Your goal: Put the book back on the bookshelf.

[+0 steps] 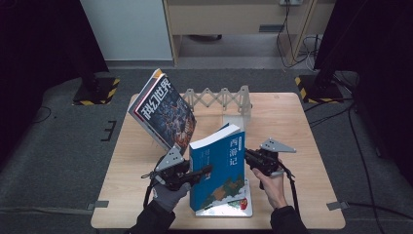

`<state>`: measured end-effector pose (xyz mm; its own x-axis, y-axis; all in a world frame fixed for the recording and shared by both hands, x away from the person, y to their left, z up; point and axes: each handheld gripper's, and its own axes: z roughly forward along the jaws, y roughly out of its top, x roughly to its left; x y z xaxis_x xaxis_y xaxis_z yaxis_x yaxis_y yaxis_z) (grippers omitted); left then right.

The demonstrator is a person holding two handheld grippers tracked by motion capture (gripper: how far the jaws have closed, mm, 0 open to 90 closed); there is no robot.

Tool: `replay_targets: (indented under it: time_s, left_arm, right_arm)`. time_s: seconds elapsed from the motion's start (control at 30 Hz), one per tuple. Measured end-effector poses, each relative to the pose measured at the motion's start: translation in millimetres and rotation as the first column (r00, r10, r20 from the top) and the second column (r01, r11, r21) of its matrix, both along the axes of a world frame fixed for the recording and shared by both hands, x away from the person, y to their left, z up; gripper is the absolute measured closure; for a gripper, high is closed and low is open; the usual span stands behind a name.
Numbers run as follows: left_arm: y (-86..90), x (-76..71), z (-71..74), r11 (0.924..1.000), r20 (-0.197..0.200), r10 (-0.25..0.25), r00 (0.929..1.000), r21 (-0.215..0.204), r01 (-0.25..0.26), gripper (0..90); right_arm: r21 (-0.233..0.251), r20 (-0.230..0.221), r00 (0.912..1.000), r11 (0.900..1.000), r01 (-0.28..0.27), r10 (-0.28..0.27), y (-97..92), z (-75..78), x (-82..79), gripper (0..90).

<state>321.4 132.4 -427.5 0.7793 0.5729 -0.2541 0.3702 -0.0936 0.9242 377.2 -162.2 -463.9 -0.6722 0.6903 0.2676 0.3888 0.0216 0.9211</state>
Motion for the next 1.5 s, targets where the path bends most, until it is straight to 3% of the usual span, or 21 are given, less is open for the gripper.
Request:
replay_targets:
  time_s: [0.3, 0.43, 0.53, 0.73, 0.83, 0.93, 1.13, 1.33, 1.5]
  left_arm:
    - [-8.8, 0.3, 5.0, 0.9977, -0.001, 0.042, 0.9991, 0.053, -0.042, 60.4]
    - [-7.6, 1.7, 6.3, 0.9973, -0.024, 0.057, 0.9981, 0.048, -0.056, 61.1]
    - [-9.0, 2.6, 9.3, 0.9972, -0.036, 0.058, 0.9977, 0.049, -0.057, 61.3]
    - [-11.3, 7.2, 18.5, 0.9987, -0.056, 0.051, 0.9971, -0.001, -0.051, 61.4]
    - [-10.2, 8.6, 22.0, 0.9982, -0.06, 0.054, 0.9967, -0.021, -0.056, 61.4]
    - [-7.0, 8.8, 28.4, 0.9975, -0.044, 0.07, 0.9966, -0.011, -0.07, 61.5]
    - [4.3, 15.5, 44.3, 0.9923, -0.002, 0.121, 0.9926, -0.025, -0.121, 61.5]
    - [13.7, 29.0, 56.5, 0.9797, 0.038, 0.2, 0.979, -0.022, -0.199, 61.5]
    - [20.7, 46.2, 64.5, 0.9651, 0.051, 0.261, 0.964, -0.036, -0.259, 61.5]
  right_arm:
    - [-0.012, -0.003, 1.0, 0.9999, -0.008, 0.008, -1.9, 1.3, -1.3, 90.0]
    - [-0.01, -0.007, 1.0, 0.9999, 0.002, -0.002, -5.2, 0.7, 0.4, 79.0]
    - [-0.006, -0.01, 0.9997, 0.9998, 0.021, -0.021, -11.0, 1.3, 1.2, 75.7]
    - [-0.05, -0.035, 0.9946, 0.9941, 0.096, -0.098, -36.0, -6.3, -1.0, 65.4]
    - [-0.095, -0.045, 0.9906, 0.9876, 0.125, -0.13, -48.6, -14.5, -4.4, 62.7]
    - [-0.145, -0.052, 0.9855, 0.9776, 0.153, -0.162, -61.8, -19.4, -7.8, 61.8]
    - [-0.19, -0.058, 0.9774, 0.9633, 0.189, -0.203, -80.1, -25.4, -11.7, 60.1]
    - [-0.281, -0.067, 0.9645, 0.9323, 0.227, -0.255, -86.4, -34.0, -10.9, 52.5]
    - [-0.314, -0.105, 0.9527, 0.9183, 0.24, -0.285, -91.7, -40.6, -9.0, 49.6]
